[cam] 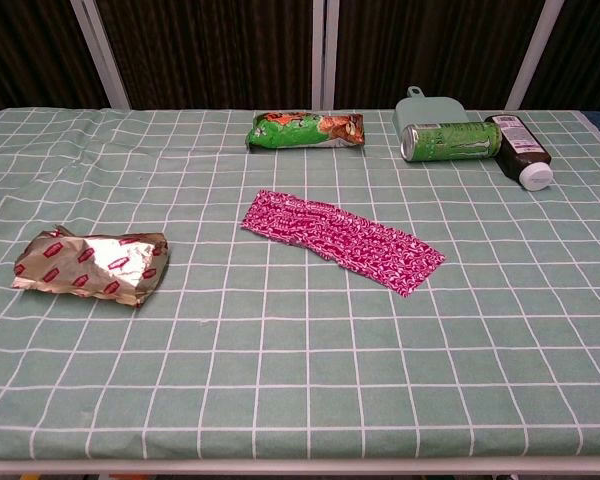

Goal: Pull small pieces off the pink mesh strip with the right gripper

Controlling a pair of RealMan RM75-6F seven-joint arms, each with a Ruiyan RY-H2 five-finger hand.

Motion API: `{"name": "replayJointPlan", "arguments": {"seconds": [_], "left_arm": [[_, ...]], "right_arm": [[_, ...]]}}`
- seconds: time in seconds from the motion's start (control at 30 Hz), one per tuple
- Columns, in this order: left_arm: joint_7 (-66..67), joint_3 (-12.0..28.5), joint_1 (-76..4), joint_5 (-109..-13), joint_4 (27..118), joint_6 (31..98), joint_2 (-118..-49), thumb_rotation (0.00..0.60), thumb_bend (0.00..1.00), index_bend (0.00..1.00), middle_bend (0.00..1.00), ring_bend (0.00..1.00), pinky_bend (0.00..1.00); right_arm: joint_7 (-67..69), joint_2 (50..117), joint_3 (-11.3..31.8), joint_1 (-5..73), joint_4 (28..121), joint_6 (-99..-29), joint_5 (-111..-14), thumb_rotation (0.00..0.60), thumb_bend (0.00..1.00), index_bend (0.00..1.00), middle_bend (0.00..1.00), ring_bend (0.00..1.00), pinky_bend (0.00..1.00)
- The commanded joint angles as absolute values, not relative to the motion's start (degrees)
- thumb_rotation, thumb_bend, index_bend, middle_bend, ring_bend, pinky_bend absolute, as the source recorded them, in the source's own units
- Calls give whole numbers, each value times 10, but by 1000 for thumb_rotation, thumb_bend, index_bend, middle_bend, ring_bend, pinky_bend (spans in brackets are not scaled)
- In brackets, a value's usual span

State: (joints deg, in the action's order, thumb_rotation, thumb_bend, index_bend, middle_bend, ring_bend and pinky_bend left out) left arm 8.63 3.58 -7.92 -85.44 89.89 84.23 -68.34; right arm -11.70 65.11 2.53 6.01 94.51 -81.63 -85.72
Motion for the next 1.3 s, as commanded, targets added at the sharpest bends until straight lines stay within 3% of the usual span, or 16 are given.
{"name": "replayJointPlan", "arguments": {"seconds": [0.03,0.53,0.63,0.7,0.77,0.87,0.93,0.97,1.0,1.1,1.3], "left_arm": [[86,36,-79,-855,899,843,-683,600,145,114,79,71,240],[84,35,-82,-856,902,840,-680,600,145,114,79,71,240],[83,32,-80,-859,902,844,-681,600,146,113,79,71,240],[82,31,-79,-858,895,843,-686,600,146,113,79,71,240],[79,30,-79,-854,891,839,-689,600,146,114,79,71,240],[80,29,-82,-855,889,833,-691,600,146,113,79,71,240],[79,28,-83,-858,888,834,-691,600,146,114,79,71,240],[78,28,-82,-858,888,835,-691,600,146,114,79,71,240],[77,29,-82,-858,887,836,-690,600,147,114,79,71,240],[72,29,-80,-855,886,838,-688,600,146,113,79,71,240],[63,30,-76,-854,884,843,-683,600,146,113,79,71,240]], "right_arm": [[-117,652,26,60,944,-817,-857,600,327,0,0,0,0],[-118,653,25,63,944,-816,-860,600,343,0,0,0,0],[-123,649,19,66,945,-810,-870,600,490,0,1,0,0],[-126,649,18,71,939,-807,-878,600,845,0,11,11,35],[-130,655,21,76,930,-804,-880,600,995,0,37,99,180],[-119,669,18,90,918,-779,-882,600,1000,0,183,454,520],[-103,680,12,102,908,-757,-889,600,1000,0,453,659,681],[-97,685,9,108,903,-746,-892,600,1000,0,519,688,704],[-90,690,5,115,899,-730,-894,600,1000,0,653,739,742],[-82,701,-4,134,894,-689,-894,600,1000,0,826,820,785],[-117,724,-5,172,902,-623,-883,600,1000,1,906,890,815]]}}
